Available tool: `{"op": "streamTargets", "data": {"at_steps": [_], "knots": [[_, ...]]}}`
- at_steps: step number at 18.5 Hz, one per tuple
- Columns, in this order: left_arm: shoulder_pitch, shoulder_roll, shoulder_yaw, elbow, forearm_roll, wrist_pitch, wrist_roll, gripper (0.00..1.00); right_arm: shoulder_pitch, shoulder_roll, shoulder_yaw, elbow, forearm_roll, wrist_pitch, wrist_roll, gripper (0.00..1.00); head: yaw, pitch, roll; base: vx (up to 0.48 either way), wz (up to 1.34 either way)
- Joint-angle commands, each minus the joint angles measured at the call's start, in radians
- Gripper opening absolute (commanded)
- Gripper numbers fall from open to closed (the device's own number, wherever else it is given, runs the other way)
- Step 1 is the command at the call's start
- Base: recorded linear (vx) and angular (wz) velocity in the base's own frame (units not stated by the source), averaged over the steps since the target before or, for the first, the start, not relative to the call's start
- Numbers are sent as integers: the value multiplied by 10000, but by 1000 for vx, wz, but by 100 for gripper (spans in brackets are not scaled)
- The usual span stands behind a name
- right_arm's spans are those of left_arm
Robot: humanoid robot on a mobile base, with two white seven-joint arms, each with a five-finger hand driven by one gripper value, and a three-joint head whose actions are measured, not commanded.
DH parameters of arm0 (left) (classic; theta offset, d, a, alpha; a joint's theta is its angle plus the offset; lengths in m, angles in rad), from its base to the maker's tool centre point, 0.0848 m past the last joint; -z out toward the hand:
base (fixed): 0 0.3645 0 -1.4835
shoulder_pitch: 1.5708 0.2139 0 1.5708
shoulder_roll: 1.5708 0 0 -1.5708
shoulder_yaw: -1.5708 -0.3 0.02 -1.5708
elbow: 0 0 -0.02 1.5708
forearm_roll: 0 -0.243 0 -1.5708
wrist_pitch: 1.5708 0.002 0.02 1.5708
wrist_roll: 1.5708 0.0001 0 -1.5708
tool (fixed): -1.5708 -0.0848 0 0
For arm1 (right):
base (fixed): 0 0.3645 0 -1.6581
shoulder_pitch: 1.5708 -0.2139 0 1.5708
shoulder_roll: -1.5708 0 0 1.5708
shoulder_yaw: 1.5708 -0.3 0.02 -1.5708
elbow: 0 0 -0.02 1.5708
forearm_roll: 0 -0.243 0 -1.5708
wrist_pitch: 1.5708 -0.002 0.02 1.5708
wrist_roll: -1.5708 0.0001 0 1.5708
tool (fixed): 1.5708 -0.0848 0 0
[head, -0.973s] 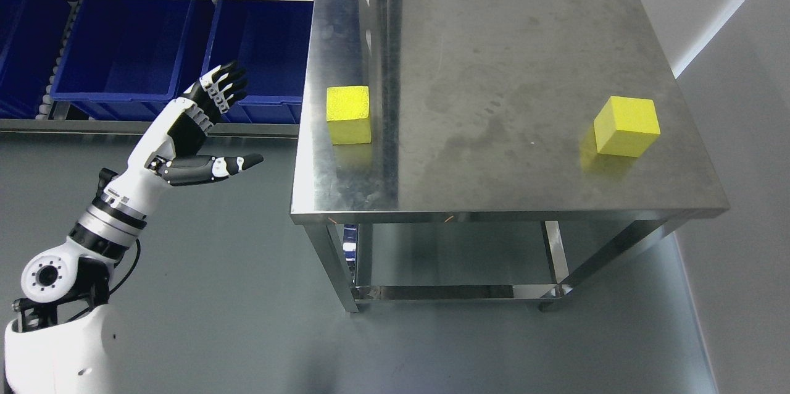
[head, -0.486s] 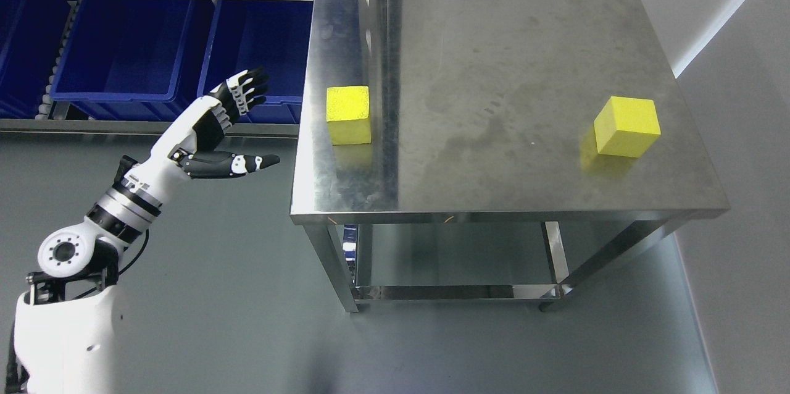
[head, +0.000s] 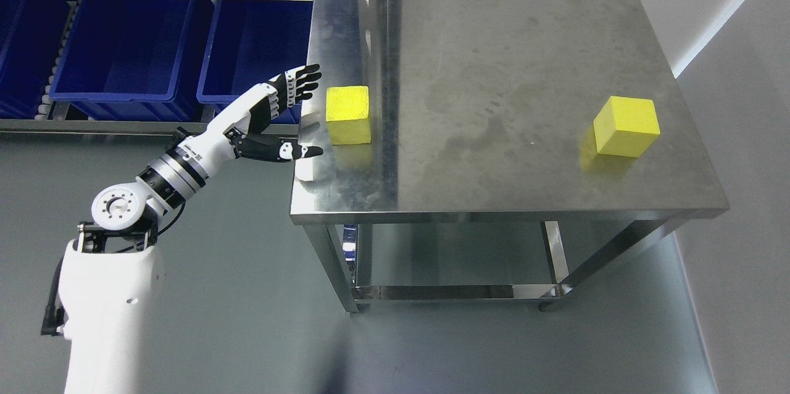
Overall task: Move yellow foam block to right shelf middle
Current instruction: 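Lower the raised left hand toward the yellow foam cube nearer the robot, then close the left hand around the nearer yellow foam cube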
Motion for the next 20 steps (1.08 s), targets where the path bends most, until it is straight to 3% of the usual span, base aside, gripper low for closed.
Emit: {"op": "streamTargets", "data": {"at_steps": [1, 8, 13, 16, 18, 20], "knots": [[-893, -163, -1613, 2190, -821, 14, -45, 99, -30, -175, 0, -174, 0, 5, 7, 100, 0, 0, 0, 0, 0], [-1614, -454, -2120, 2774, -852, 14, -45, 91, -15, -175, 0, -174, 0, 5, 7, 100, 0, 0, 0, 0, 2], [-1630, -699, -1738, 2836, -791, -16, -91, 63, -15, -175, 0, -174, 0, 5, 7, 100, 0, 0, 0, -4, 44], [-1615, -1265, -866, 2806, -760, -306, -91, 44, -15, -175, 0, -174, 0, 5, 7, 100, 0, 0, 0, -8, 81], [-1691, -1522, -191, 2699, -714, -887, -106, 37, -15, -175, 0, -174, 0, 5, 7, 100, 0, 0, 0, -7, 58], [-2027, -1522, 408, 2241, -181, -1425, -76, 37, -15, -175, 0, -174, 0, 5, 7, 100, 0, 0, 0, -7, 52]]}}
